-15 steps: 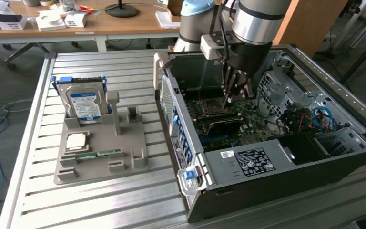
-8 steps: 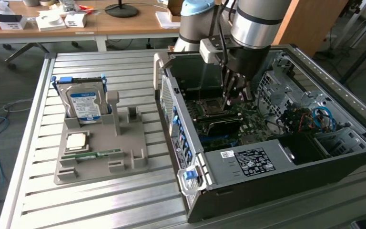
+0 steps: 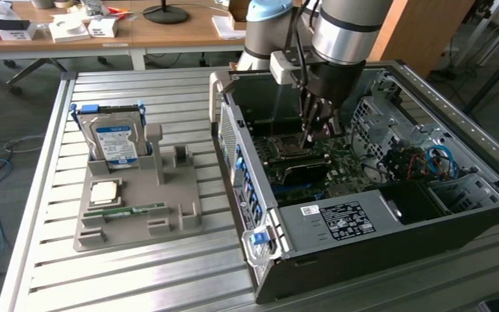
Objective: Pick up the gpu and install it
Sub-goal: 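Press down on the gpu until it lock into place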
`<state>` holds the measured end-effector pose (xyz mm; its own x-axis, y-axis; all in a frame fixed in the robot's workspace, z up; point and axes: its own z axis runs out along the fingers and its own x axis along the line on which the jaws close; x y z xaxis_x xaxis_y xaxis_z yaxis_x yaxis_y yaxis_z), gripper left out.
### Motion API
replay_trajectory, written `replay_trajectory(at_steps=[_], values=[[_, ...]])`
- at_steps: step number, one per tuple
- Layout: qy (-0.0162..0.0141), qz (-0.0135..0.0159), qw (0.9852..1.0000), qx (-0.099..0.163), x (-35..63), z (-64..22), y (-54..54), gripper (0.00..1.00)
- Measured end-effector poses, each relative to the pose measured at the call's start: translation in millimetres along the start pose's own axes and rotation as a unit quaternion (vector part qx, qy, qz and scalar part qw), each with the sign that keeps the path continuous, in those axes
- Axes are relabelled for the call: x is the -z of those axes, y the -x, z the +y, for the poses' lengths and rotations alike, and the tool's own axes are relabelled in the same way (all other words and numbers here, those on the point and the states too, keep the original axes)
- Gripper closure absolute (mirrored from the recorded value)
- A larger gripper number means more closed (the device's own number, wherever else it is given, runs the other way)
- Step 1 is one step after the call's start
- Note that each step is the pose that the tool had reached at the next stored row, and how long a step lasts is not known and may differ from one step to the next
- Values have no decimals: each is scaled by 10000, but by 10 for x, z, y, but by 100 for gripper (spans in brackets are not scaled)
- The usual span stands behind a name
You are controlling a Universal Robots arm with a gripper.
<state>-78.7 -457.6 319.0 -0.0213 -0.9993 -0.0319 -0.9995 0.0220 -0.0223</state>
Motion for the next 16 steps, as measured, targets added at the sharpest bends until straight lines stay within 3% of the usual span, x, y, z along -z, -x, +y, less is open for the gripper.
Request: replay_trajectory(at_steps=[6, 16], values=[[-1, 0, 10000, -2, -54, 4, 0, 89], [-2, -1, 10000, -3, -63, 6, 20, 89]])
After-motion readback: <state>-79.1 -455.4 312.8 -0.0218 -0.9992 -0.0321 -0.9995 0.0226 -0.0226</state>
